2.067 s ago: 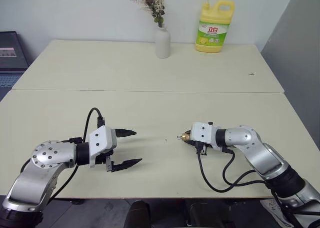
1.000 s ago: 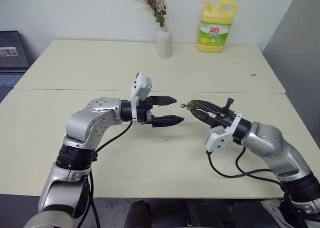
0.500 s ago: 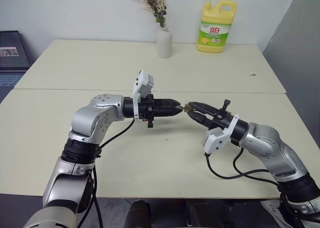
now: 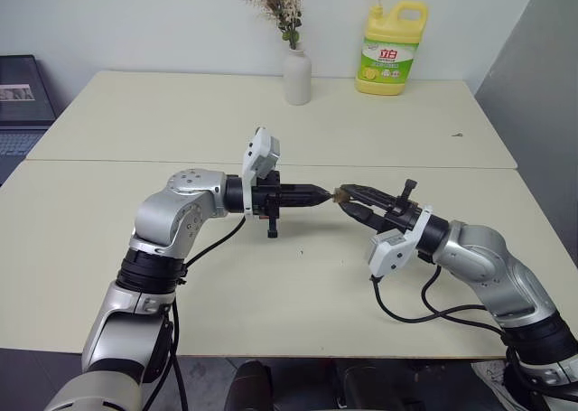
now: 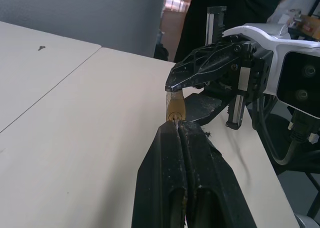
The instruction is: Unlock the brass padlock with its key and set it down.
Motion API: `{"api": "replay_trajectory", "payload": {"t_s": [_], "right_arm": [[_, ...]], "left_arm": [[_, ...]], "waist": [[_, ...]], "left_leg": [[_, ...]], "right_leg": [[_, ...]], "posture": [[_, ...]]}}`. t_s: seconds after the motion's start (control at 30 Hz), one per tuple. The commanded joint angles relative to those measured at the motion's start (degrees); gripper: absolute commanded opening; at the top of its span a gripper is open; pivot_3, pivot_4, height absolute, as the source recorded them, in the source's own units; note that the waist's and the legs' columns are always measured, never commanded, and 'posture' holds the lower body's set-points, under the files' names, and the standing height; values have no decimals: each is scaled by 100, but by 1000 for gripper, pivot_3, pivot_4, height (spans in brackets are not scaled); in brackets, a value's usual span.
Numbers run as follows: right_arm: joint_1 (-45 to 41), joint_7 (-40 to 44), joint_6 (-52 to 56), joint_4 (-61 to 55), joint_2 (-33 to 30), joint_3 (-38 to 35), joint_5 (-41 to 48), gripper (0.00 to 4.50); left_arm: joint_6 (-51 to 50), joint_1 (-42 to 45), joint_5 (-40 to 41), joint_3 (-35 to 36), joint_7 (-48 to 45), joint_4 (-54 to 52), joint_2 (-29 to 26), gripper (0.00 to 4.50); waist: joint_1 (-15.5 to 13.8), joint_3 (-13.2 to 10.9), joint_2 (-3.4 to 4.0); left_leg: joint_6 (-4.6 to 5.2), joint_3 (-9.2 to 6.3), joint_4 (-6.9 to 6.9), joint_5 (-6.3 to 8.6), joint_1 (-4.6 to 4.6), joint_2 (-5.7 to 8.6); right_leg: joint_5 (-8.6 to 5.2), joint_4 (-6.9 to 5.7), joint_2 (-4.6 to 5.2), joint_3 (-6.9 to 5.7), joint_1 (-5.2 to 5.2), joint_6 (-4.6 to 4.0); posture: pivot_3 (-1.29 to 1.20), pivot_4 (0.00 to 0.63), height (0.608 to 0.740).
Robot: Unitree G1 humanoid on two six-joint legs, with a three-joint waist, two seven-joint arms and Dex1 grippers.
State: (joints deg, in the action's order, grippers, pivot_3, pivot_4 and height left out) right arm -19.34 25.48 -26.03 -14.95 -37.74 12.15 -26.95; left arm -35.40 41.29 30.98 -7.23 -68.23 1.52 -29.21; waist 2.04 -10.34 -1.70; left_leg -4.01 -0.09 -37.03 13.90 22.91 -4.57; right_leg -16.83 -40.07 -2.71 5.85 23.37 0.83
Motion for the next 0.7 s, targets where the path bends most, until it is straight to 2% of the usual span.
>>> {"api": "replay_trajectory", "payload": {"t_s": [0.03, 0.27, 0.47, 0.7], "right_arm": [[-60, 19, -98, -156, 45, -104, 195, 934], [-44, 101, 7, -146, 128, -121, 317, 934], [-43, 182, 169, -179, 263, -150, 425, 934], [-50, 219, 213, -204, 278, -153, 458, 934]], "left_arm": [[468, 3, -201, -121, -207, -181, -46, 0], [2111, -267, -955, -302, -425, -233, -90, 0], [3494, -344, -1543, -327, -260, -22, 54, 0], [4056, -311, -1717, -291, -198, 292, 182, 0]], "waist": [[-1, 0, 0], [-11, 0, 0], [-21, 0, 0], [-21, 0, 0]], "left_leg": [[0, 0, 0, 0, 0, 0], [0, 1, 0, 0, -1, 0], [0, 1, 0, 0, -1, 0], [0, 2, 0, 0, -1, 0]], "right_leg": [[0, 0, 0, 0, 0, 0], [0, 0, 0, 1, 0, 0], [0, 1, 0, 1, 0, 0], [0, 1, 0, 0, -2, 0]], "posture": [[0, 150, 740], [0, 150, 740], [0, 150, 740], [0, 150, 740]]}}
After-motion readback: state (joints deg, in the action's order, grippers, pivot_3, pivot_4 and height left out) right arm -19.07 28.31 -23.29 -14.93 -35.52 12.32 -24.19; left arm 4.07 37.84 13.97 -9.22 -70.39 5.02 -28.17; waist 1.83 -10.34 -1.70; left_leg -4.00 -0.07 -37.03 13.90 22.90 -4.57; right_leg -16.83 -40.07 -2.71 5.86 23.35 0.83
